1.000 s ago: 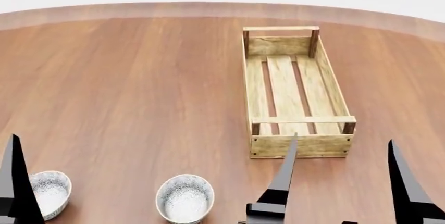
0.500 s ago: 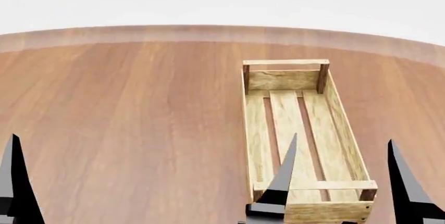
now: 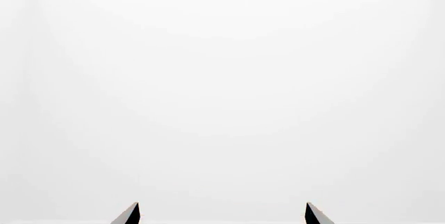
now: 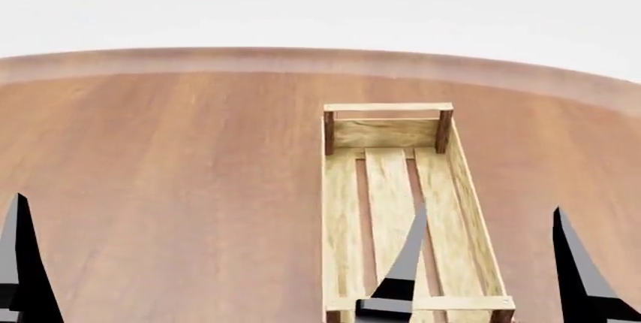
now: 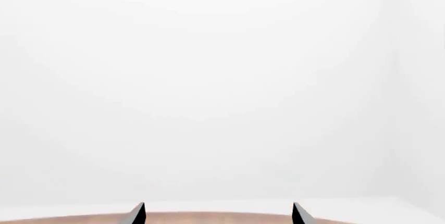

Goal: Stack the right bowl on the left bowl and place them in the tray.

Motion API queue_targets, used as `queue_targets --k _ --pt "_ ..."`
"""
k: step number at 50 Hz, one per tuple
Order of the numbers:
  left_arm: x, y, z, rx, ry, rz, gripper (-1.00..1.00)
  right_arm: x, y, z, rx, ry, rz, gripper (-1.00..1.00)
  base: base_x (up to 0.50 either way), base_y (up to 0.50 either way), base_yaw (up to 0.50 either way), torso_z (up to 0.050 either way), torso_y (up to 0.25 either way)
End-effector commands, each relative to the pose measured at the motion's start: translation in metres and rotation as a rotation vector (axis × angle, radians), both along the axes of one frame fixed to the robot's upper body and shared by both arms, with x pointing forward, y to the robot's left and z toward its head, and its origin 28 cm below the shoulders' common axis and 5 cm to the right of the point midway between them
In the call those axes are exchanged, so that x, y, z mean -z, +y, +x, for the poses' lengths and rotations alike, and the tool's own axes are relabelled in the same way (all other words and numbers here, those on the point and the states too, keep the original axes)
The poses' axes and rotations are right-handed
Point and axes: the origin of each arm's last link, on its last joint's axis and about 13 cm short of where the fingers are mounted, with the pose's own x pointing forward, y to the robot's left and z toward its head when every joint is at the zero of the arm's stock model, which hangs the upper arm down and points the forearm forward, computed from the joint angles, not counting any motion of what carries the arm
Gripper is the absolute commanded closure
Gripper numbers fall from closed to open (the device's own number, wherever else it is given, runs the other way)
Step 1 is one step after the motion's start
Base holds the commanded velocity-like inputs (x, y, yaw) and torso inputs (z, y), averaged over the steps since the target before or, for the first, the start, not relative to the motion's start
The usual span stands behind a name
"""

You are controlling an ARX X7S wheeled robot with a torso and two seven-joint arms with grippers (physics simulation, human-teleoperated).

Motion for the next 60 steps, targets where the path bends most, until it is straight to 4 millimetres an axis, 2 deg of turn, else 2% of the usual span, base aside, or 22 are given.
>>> queue_targets --k 1,13,15,17,21,22,60 --pt "0.0002 0.0000 0.0000 0.003 0.004 -0.005 -1.00 -0.0004 -0.0006 -0.0009 -0.008 -0.007 0.016 -1.00 0.00 -0.50 0.00 0.000 0.000" --pt "0.0005 0.0002 0.0007 0.001 0.007 -0.006 -1.00 0.0004 -0.0016 0.0013 0.051 0.009 -0.040 -1.00 0.00 -0.50 0.00 0.000 0.000" --pt "0.0003 0.0004 0.0007 0.000 0.007 -0.007 -1.00 0.0007 -0.0021 0.0039 0.098 0.028 -0.064 -1.00 0.00 0.00 0.00 0.000 0.000" --pt "0.0009 0.0003 0.0007 0.000 0.008 -0.007 -1.00 -0.0002 -0.0021 0.0010 0.041 -0.008 0.005 -1.00 0.00 0.00 0.00 0.000 0.000" --pt "0.0007 0.0008 0.0007 0.000 0.007 -0.008 -1.00 -0.0002 -0.0019 0.0002 0.050 -0.005 -0.044 -1.00 0.00 0.00 0.00 0.000 0.000" --pt "-0.0033 -0.0002 -0.0016 0.027 0.005 -0.056 -1.00 -0.0013 0.0018 -0.0011 0.027 -0.015 -0.069 -1.00 0.00 0.00 0.50 0.000 0.000" --pt "-0.0037 0.0010 -0.0006 0.022 0.009 -0.065 -1.00 0.0000 0.0044 0.0000 0.007 -0.009 -0.071 -1.00 0.00 0.00 0.50 0.000 0.000"
